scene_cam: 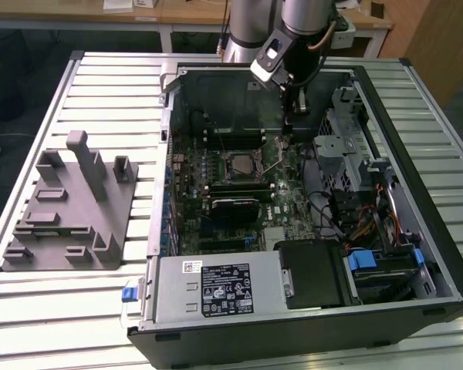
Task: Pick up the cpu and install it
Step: 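Close the cpu cover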
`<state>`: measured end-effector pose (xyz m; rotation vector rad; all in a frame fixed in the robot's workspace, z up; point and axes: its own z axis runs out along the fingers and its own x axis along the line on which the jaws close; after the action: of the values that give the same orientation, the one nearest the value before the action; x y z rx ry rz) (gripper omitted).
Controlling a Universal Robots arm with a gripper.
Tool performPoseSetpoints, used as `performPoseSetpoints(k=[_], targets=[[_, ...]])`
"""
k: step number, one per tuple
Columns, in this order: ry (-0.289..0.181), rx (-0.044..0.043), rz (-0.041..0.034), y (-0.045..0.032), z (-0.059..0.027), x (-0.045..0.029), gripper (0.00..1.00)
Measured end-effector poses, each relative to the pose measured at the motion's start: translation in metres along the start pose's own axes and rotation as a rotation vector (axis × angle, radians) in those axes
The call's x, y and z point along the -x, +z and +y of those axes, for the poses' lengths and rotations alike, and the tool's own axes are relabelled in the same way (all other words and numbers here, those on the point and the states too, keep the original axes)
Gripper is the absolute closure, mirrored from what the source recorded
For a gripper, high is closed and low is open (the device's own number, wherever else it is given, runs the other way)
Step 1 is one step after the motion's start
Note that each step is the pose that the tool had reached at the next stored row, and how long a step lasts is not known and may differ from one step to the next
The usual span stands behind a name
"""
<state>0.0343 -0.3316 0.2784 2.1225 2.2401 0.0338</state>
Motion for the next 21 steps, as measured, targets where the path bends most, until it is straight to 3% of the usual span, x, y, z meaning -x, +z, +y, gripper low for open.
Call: performPoseSetpoints(k=[8, 21], targets=[[0.000, -0.0024, 0.0001, 0.0063, 0.0180, -0.0002, 0.89], [0.004, -0.0095, -0.0009, 0.0300, 0.0202, -0.0008, 0.89]])
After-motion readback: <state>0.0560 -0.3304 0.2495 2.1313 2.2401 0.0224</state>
